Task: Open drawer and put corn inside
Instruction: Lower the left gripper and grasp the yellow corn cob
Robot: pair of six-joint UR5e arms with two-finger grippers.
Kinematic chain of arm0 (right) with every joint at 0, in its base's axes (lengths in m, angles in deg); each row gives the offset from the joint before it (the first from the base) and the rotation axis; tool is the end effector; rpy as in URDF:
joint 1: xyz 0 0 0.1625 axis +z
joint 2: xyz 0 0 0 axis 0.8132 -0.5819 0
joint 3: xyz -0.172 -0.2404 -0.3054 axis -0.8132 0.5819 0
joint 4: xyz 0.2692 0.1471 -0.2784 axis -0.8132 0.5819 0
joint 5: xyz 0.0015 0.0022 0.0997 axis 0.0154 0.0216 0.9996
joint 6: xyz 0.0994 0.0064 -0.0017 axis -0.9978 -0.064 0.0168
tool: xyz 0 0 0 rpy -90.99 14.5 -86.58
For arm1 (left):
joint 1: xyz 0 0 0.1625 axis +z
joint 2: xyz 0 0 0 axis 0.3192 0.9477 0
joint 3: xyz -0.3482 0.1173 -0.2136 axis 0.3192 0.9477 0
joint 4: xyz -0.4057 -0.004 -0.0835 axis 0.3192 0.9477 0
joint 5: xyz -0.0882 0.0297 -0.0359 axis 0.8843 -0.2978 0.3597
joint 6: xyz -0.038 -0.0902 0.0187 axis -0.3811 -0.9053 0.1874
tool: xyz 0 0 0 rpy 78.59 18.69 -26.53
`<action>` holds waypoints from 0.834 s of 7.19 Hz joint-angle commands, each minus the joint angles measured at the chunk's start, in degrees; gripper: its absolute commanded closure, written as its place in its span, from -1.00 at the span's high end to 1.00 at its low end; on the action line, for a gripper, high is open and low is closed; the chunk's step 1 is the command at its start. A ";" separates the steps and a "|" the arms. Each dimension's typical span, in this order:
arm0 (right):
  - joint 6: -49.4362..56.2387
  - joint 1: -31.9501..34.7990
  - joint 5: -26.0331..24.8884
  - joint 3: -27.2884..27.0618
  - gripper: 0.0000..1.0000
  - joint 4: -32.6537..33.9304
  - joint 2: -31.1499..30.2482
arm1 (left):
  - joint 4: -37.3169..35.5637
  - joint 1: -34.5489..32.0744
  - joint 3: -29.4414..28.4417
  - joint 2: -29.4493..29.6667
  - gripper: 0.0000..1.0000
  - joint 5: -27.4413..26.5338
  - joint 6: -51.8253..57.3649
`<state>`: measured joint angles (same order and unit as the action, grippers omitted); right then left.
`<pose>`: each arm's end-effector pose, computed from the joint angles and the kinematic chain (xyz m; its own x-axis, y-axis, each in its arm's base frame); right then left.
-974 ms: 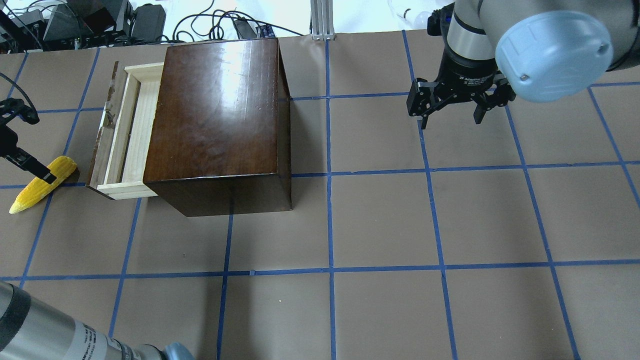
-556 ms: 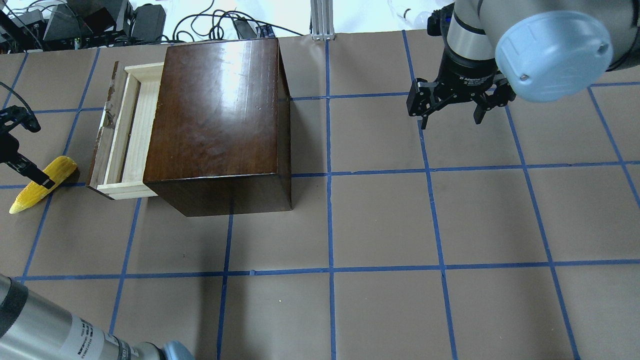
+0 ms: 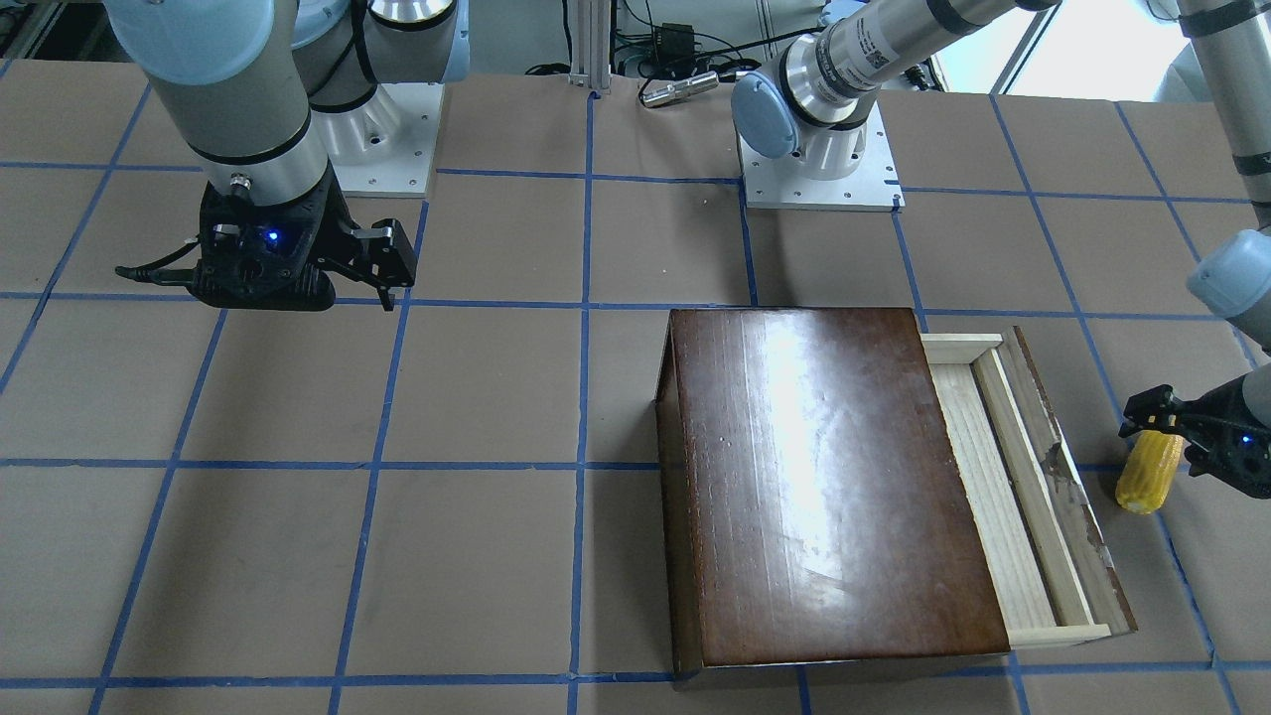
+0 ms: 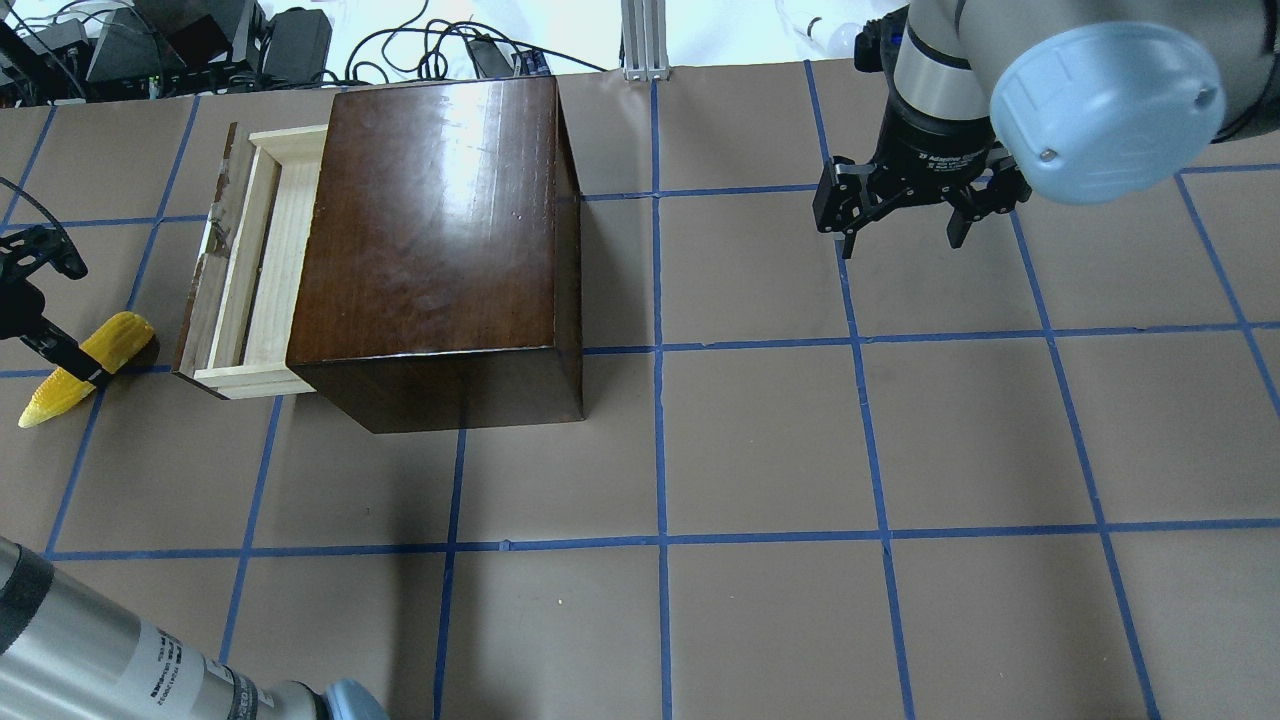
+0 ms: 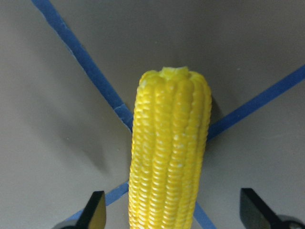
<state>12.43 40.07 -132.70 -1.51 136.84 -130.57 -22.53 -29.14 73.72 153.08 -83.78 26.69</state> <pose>0.1680 -0.5136 0.4427 -0.9978 -0.0241 0.0623 -0.0215 0.9989 0.0415 0.3440 -0.5631 0.1925 -0.8288 0.5586 0.0317 0.5586 0.8229 0.1039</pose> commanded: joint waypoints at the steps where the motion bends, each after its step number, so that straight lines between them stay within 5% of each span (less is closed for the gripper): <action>1: 0.00 0.00 0.00 0.00 1.00 -0.06 -0.08 | -0.05 0.02 -0.45 1.19 -0.06 -1.05 0.20; 2: 0.00 0.00 0.00 0.00 1.00 -0.06 0.00 | -0.05 0.02 -0.54 1.28 -0.59 -1.84 0.29; 3: 0.00 0.00 0.00 0.00 1.00 -0.06 -0.08 | -0.05 0.02 -0.54 1.28 -0.82 -1.85 0.38; 6: 0.00 0.00 0.00 0.00 1.00 -0.06 0.00 | 2.30 -0.41 -5.97 -0.39 -1.00 -1.93 -0.59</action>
<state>12.43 40.07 -132.69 -1.51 136.80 -130.58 -21.77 -29.29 70.42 153.18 -85.68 26.60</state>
